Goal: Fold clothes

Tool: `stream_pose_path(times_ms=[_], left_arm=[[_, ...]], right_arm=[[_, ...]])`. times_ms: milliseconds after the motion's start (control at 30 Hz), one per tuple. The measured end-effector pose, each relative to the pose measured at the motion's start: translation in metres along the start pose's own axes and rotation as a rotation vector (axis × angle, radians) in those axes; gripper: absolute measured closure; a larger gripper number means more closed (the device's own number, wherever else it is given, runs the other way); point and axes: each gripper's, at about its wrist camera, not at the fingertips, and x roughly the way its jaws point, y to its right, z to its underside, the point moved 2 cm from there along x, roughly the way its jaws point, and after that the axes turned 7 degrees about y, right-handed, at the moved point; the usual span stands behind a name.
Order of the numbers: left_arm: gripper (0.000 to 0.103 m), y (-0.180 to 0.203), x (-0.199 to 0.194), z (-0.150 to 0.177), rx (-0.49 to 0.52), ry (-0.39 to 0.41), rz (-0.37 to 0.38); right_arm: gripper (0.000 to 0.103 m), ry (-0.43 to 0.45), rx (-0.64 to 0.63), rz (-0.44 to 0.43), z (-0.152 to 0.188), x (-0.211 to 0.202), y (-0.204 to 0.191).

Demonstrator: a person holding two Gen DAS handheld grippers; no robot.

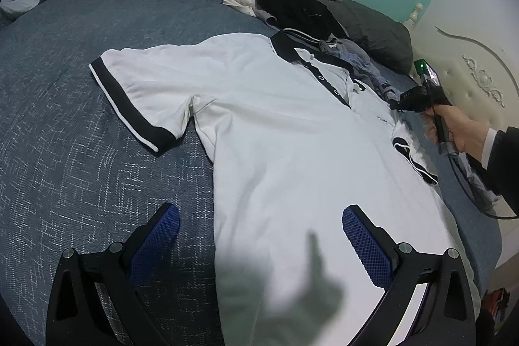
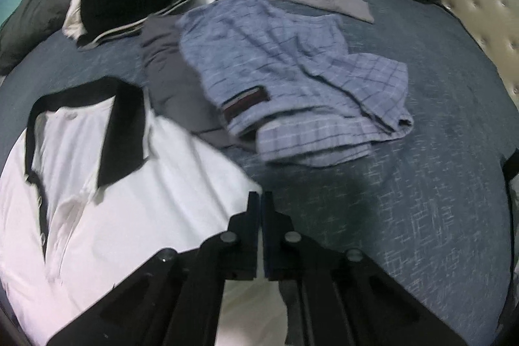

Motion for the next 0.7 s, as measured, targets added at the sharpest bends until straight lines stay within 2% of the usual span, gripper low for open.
stream_pose_path(times_ms=[200,367,533,700], left_arm=[[0.000,-0.001,0.001,0.001,0.002,-0.002,-0.002],[0.000,-0.001,0.001,0.001,0.000,-0.004,-0.001],[0.000,0.002,-0.001,0.000,0.006,0.001,0.005],[0.000,0.004,-0.004,-0.001,0.005,0.007,0.010]], right_arm=[[0.102,0.004,0.074,0.018,-0.010,0.012,0.012],[0.101,0.057,0.185,-0.079,-0.015,0.002,0.025],[0.100,0.117,0.136,-0.136,-0.008,-0.029,0.026],[0.099,0.089,-0.001,-0.201,0.024,-0.048,0.006]])
